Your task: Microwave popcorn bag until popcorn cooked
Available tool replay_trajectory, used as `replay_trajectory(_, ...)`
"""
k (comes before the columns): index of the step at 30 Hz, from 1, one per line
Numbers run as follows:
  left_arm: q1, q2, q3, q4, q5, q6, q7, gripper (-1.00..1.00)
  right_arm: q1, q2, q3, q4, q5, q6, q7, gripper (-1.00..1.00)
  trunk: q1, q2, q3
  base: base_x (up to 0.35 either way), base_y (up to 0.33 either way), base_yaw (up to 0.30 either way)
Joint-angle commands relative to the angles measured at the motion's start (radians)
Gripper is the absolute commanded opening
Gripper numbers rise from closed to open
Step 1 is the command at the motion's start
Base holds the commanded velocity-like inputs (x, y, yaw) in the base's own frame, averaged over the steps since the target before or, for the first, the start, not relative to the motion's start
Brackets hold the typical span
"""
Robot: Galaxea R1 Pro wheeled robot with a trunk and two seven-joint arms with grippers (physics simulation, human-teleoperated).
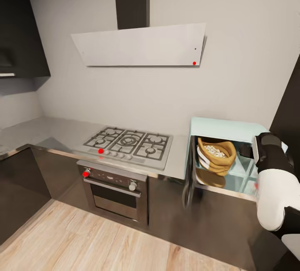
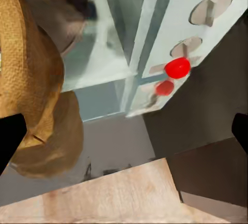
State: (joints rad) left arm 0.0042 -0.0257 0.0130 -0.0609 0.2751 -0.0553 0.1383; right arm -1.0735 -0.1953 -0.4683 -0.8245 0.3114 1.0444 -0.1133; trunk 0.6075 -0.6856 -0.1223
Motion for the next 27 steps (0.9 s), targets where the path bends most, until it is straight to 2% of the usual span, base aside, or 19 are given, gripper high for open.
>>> replay_trajectory(1,0.0,0.0,0.001,-0.002,0.004,-0.001,0.003,1.0,0.04,-0.001,0.0,-0.004,-0.006,0.003,0.003,1.0,0.0,-0.001,-0.001,-0.345,0.0,0.0)
replay_trajectory(5,0.0,0.0,0.001,-0.002,0.004,-0.001,0.003,1.0,0.149,-0.001,0.004,-0.01,-0.006,0.003,0.035,1.0,0.0,-0.001,-0.001,-0.345,0.0,0.0)
replay_trajectory(7,0.0,0.0,0.001,-0.002,0.004,-0.001,0.003,1.0,0.231,0.006,0.009,-0.011,-0.006,0.003,0.067,1.0,0.0,-0.001,-0.001,-0.338,0.0,0.0)
replay_trajectory(9,0.0,0.0,0.001,-0.002,0.004,-0.001,0.003,1.0,0.269,0.042,0.011,-0.011,-0.005,0.003,0.097,1.0,0.0,-0.001,-0.001,-0.269,0.0,0.0)
replay_trajectory(11,0.0,0.0,0.0,-0.002,0.004,-0.001,0.002,1.0,0.284,0.097,0.011,-0.012,-0.002,0.003,0.145,1.0,0.0,-0.001,-0.001,-0.112,0.0,0.0)
replay_trajectory(12,0.0,0.0,-0.001,-0.002,0.004,-0.001,0.001,1.0,0.287,0.118,0.011,-0.012,0.0,-0.035,0.187,1.0,0.0,-0.001,-0.001,-0.021,0.0,0.0)
replay_trajectory(14,0.0,0.0,-0.001,-0.002,0.004,-0.001,0.001,1.0,0.288,0.14,0.011,-0.017,0.004,-0.096,0.236,1.0,0.0,-0.001,-0.001,-0.01,0.0,0.0)
replay_trajectory(16,0.0,0.0,-0.002,-0.002,0.004,-0.001,0.001,1.0,0.288,0.164,0.011,-0.044,0.005,-0.144,0.267,1.0,0.0,-0.001,-0.001,-0.004,0.0,0.0)
replay_trajectory(18,0.0,-0.001,-0.003,-0.002,0.003,-0.001,0.001,1.0,0.288,0.204,0.011,-0.091,0.005,-0.2,0.283,1.0,0.0,-0.001,-0.001,-0.001,0.0,0.0)
replay_trajectory(20,0.0,0.0,-0.003,-0.002,0.003,-0.001,0.001,1.0,0.288,0.263,0.009,-0.119,0.006,-0.266,0.281,1.0,0.0,-0.001,-0.001,0.0,0.0,0.0)
replay_trajectory(21,0.0,0.0,-0.004,-0.002,0.002,0.0,0.0,1.0,0.288,0.306,0.008,-0.123,0.006,-0.34,0.281,1.0,0.0,-0.001,-0.001,0.021,0.0,0.0)
replay_trajectory(22,0.0,0.0,-0.005,-0.002,0.0,0.0,-0.002,1.0,0.288,0.325,0.007,-0.117,0.002,-0.399,0.281,1.0,0.0,-0.001,-0.001,0.123,0.046,0.0)
replay_trajectory(23,0.0,0.0,-0.007,-0.002,-0.002,0.0,-0.004,1.0,0.29,0.335,0.004,-0.073,-0.001,-0.485,0.28,1.0,0.0,-0.001,-0.001,0.241,0.116,0.0)
replay_trajectory(25,0.0,0.0,-0.009,-0.002,-0.004,0.0,-0.006,1.0,0.299,0.334,0.002,-0.024,0.001,-0.557,0.281,1.0,0.0,-0.001,-0.001,0.271,0.13,0.0)
replay_trajectory(27,0.0,0.001,-0.01,-0.002,-0.005,-0.001,-0.006,1.0,0.322,0.331,0.0,0.02,0.003,-0.687,0.281,1.0,0.0,-0.001,-0.001,0.223,0.065,0.0)
